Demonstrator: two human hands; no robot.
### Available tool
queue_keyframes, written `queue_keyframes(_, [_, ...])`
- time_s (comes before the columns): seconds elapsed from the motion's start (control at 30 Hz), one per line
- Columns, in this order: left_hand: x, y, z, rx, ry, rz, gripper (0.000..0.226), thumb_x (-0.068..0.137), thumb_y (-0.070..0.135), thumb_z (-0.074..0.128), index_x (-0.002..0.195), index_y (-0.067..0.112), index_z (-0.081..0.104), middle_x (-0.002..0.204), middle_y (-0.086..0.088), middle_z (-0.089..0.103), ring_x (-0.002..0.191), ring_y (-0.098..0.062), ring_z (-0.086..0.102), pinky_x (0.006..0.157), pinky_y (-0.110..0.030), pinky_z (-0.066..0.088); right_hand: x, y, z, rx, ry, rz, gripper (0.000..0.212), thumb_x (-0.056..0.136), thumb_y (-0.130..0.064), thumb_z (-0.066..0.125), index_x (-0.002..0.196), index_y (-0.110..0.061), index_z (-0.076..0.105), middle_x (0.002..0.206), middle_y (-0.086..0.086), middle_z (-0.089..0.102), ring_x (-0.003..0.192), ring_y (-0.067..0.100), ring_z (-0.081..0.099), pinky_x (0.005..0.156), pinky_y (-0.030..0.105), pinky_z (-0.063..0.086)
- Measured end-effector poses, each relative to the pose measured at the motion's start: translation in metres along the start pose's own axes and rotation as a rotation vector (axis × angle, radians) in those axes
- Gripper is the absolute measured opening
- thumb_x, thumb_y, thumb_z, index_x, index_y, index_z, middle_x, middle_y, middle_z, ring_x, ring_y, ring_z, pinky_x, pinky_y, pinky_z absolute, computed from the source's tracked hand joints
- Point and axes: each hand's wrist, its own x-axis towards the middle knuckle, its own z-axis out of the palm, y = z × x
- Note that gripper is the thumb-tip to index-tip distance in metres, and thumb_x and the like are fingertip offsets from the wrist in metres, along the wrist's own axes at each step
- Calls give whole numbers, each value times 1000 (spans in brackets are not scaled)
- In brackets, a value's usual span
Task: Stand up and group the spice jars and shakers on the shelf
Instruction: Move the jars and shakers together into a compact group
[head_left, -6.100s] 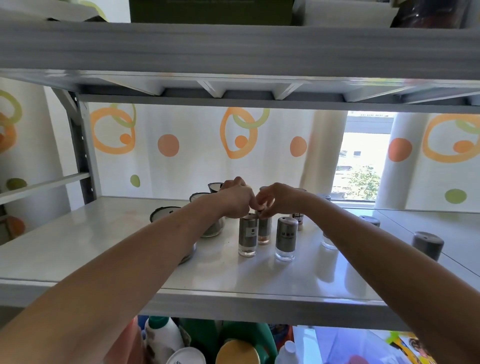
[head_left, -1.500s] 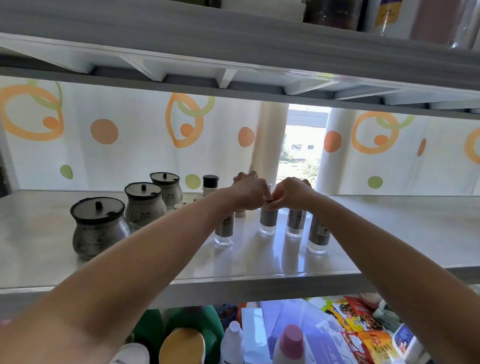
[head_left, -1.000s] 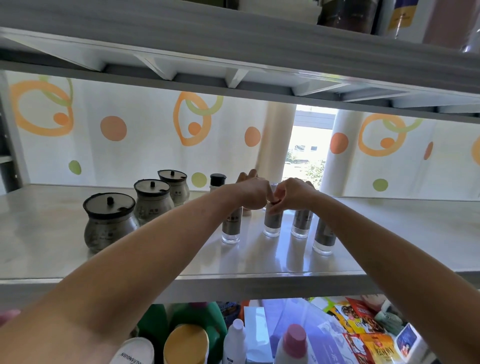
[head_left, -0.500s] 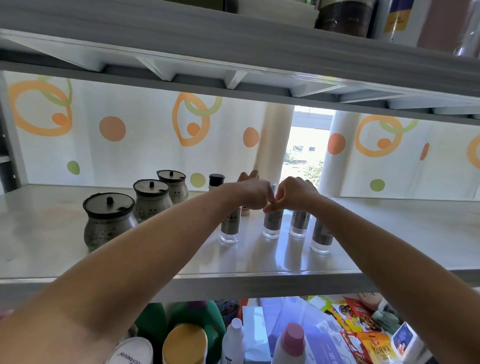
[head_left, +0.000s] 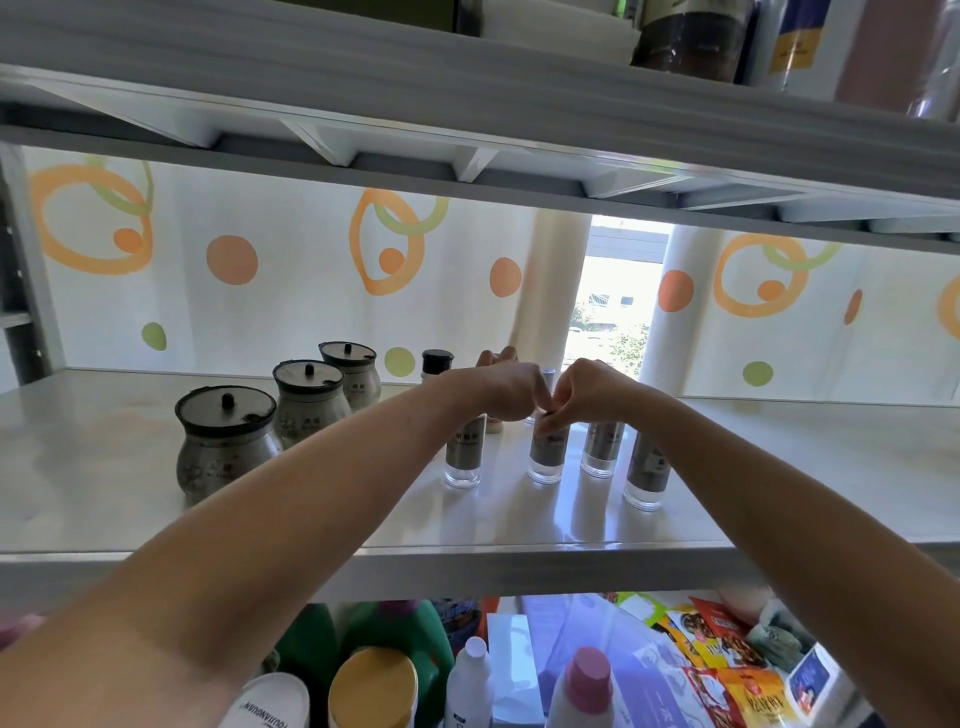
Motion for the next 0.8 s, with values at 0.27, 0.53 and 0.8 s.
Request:
queue_keyframes(0.27, [2,1,0,16,3,12,62,91,-3,28,133,36,50,105,-8,42,96,-16,22,101,-33,26,0,1,1,5,6,18,38,63,-39,81,71,-4,70,65,5,58,62,16,46,64,29,38])
queue_keyframes(0.53, [19,-20,-3,-28,3,41,72,84,-7,27,135,39,46,133,-5,50,124,-25,28,99,-36,22,2,-2,-15,-87,-155,6,55,72,-46,74,113,-10,64,116,9,65,93,17,55,89,32,44])
queue_keyframes(0.8, [24,-56,-10,-22,109,-151,60,85,-1,30,133,27,53,131,-14,47,126,-31,28,106,-38,22,15,-5,-28,36,-51,-13,49,82,-28,68,125,-7,56,126,12,60,116,24,55,97,29,39])
